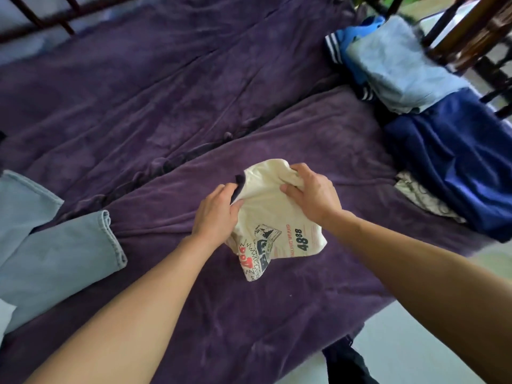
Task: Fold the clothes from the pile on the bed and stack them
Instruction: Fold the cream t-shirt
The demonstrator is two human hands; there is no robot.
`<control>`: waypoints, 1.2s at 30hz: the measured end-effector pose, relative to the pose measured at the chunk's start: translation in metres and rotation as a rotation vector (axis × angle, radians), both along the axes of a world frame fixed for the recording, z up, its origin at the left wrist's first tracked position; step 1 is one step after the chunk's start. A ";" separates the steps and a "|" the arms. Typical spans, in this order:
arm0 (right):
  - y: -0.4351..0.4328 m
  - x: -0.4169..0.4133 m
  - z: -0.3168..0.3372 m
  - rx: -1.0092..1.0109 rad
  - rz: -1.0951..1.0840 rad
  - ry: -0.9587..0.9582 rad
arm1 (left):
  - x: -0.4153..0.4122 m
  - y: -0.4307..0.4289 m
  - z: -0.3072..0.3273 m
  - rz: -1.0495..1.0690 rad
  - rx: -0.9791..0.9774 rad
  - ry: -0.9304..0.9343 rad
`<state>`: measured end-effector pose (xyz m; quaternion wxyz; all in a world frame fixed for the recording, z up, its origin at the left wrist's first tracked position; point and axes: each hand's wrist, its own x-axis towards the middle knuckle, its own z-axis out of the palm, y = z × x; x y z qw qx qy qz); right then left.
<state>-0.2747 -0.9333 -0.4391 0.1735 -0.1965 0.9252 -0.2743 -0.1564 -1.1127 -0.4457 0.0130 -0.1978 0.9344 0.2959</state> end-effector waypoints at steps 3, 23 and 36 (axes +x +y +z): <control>0.053 -0.044 0.032 -0.013 0.020 0.037 | -0.042 0.054 0.027 0.032 0.012 0.038; 0.316 -0.308 0.145 0.308 0.008 0.037 | -0.304 0.316 0.093 0.031 0.505 -0.040; 0.378 -0.377 0.016 0.680 0.282 -0.034 | -0.337 0.387 -0.005 0.033 0.305 -0.370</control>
